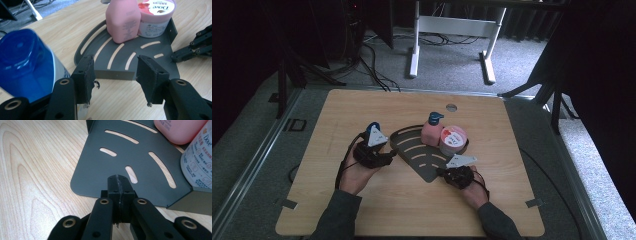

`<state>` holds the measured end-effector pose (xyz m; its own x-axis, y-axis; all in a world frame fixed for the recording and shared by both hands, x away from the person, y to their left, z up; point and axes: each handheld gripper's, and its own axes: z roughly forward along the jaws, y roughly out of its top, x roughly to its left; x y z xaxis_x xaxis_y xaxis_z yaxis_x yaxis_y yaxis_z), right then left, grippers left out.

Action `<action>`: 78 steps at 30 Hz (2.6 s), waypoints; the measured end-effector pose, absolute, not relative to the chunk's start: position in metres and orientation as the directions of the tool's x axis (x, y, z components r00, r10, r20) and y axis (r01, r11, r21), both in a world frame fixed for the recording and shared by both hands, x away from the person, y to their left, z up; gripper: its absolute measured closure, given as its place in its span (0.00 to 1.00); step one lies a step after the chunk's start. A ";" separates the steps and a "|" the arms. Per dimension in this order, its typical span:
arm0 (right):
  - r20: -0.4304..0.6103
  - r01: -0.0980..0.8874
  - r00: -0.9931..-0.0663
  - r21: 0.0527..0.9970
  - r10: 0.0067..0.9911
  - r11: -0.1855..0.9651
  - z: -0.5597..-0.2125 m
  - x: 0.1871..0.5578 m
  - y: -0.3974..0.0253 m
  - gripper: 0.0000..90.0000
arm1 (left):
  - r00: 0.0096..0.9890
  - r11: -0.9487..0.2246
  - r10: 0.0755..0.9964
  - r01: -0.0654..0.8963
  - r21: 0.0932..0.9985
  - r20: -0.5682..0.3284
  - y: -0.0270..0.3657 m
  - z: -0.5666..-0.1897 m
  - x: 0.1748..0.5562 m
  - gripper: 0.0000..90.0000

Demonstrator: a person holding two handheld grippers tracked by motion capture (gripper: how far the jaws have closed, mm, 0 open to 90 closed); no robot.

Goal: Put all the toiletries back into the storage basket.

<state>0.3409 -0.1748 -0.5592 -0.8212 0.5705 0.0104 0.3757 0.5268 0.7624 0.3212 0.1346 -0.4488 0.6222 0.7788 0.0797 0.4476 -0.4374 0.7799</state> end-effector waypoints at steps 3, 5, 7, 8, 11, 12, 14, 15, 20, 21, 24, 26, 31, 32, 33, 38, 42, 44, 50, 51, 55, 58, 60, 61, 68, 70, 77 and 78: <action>0.011 0.376 -0.821 0.762 0.571 0.527 -0.559 0.341 -0.175 1.00 | 0.619 -0.438 0.781 0.449 0.779 0.082 0.138 -0.448 0.318 0.55; 0.010 0.376 -0.821 0.762 0.571 0.527 -0.559 0.341 -0.175 1.00 | 0.617 -0.436 0.782 0.451 0.779 0.081 0.140 -0.448 0.317 0.55; 0.010 0.376 -0.821 0.762 0.571 0.527 -0.559 0.341 -0.175 1.00 | 0.609 -0.428 0.790 0.455 0.781 0.078 0.146 -0.447 0.314 0.55; 0.010 0.376 -0.821 0.762 0.571 0.527 -0.559 0.341 -0.175 1.00 | 0.601 -0.425 0.796 0.460 0.780 0.080 0.150 -0.446 0.312 0.55; 0.010 0.376 -0.821 0.762 0.571 0.527 -0.559 0.341 -0.175 1.00 | 0.586 -0.418 0.806 0.468 0.779 0.080 0.157 -0.445 0.309 0.55; 0.010 0.375 -0.821 0.762 0.571 0.527 -0.559 0.341 -0.175 1.00 | 0.577 -0.413 0.813 0.473 0.779 0.081 0.159 -0.445 0.309 0.55; 0.009 0.375 -0.821 0.762 0.571 0.528 -0.559 0.341 -0.175 1.00 | 0.567 -0.405 0.820 0.480 0.779 0.077 0.162 -0.445 0.308 0.55; 0.009 0.375 -0.821 0.762 0.570 0.528 -0.559 0.341 -0.175 1.00 | 0.567 -0.405 0.820 0.480 0.779 0.077 0.162 -0.445 0.308 0.55; 0.011 0.377 -0.821 0.762 0.571 0.527 -0.559 0.341 -0.175 1.00 | 0.526 -0.399 0.845 0.506 0.764 0.093 0.171 -0.444 0.308 0.57; 0.012 0.377 -0.821 0.762 0.571 0.527 -0.559 0.341 -0.175 1.00 | 0.517 -0.399 0.850 0.513 0.760 0.097 0.172 -0.444 0.309 0.57; 0.010 0.376 -0.821 0.762 0.571 0.527 -0.559 0.341 -0.175 1.00 | 0.491 -0.385 0.866 0.533 0.753 0.095 0.175 -0.445 0.313 0.56; 0.009 0.374 -0.822 0.762 0.570 0.528 -0.559 0.341 -0.175 1.00 | 0.475 -0.381 0.875 0.546 0.746 0.099 0.177 -0.446 0.316 0.55; 0.010 0.375 -0.822 0.763 0.570 0.527 -0.559 0.341 -0.175 1.00 | 0.450 -0.371 0.887 0.568 0.735 0.100 0.179 -0.450 0.324 0.53; 0.010 0.375 -0.822 0.763 0.570 0.527 -0.559 0.341 -0.175 1.00 | 0.439 -0.375 0.891 0.578 0.725 0.111 0.180 -0.452 0.327 0.54; 0.009 0.374 -0.822 0.763 0.569 0.528 -0.559 0.341 -0.175 1.00 | 0.436 -0.377 0.893 0.583 0.720 0.114 0.180 -0.453 0.329 0.54; 0.008 0.373 -0.822 0.763 0.569 0.528 -0.559 0.341 -0.175 1.00 | 0.435 -0.383 0.893 0.592 0.709 0.119 0.183 -0.457 0.333 0.57; 0.008 0.373 -0.823 0.763 0.569 0.528 -0.559 0.341 -0.175 1.00 | 0.427 -0.388 0.895 0.600 0.699 0.130 0.185 -0.458 0.334 0.59; 0.009 0.373 -0.823 0.763 0.569 0.528 -0.559 0.341 -0.175 1.00 | 0.423 -0.385 0.897 0.605 0.697 0.129 0.187 -0.458 0.335 0.59; 0.011 0.374 -0.822 0.763 0.569 0.527 -0.559 0.341 -0.175 1.00 | 0.442 -0.387 0.890 0.608 0.693 0.110 0.189 -0.455 0.341 0.55; 0.011 0.375 -0.822 0.763 0.569 0.527 -0.559 0.341 -0.175 1.00 | 0.442 -0.387 0.890 0.608 0.693 0.110 0.189 -0.455 0.341 0.53; 0.014 0.378 -0.822 0.762 0.570 0.526 -0.559 0.341 -0.175 1.00 | 0.468 -0.397 0.878 0.604 0.691 0.096 0.189 -0.454 0.346 0.49; 0.015 0.378 -0.822 0.762 0.569 0.526 -0.559 0.341 -0.175 1.00 | 0.491 -0.414 0.866 0.597 0.687 0.096 0.188 -0.454 0.351 0.49; 0.015 0.378 -0.822 0.762 0.569 0.526 -0.559 0.341 -0.175 1.00 | 0.498 -0.421 0.862 0.595 0.685 0.097 0.188 -0.453 0.353 0.49; 0.016 0.378 -0.822 0.762 0.569 0.526 -0.559 0.341 -0.175 1.00 | 0.501 -0.422 0.860 0.595 0.684 0.096 0.187 -0.452 0.354 0.49; 0.016 0.378 -0.822 0.762 0.569 0.525 -0.559 0.341 -0.175 1.00 | 0.527 -0.439 0.846 0.595 0.673 0.086 0.187 -0.450 0.361 0.52; 0.017 0.379 -0.822 0.762 0.569 0.525 -0.559 0.341 -0.175 1.00 | 0.532 -0.442 0.843 0.594 0.672 0.084 0.187 -0.450 0.362 0.52; 0.016 0.378 -0.823 0.762 0.568 0.526 -0.559 0.341 -0.175 1.00 | 0.552 -0.463 0.829 0.592 0.660 0.087 0.183 -0.448 0.367 0.56; 0.016 0.378 -0.823 0.762 0.568 0.526 -0.559 0.341 -0.175 1.00 | 0.555 -0.465 0.827 0.592 0.658 0.086 0.183 -0.447 0.368 0.57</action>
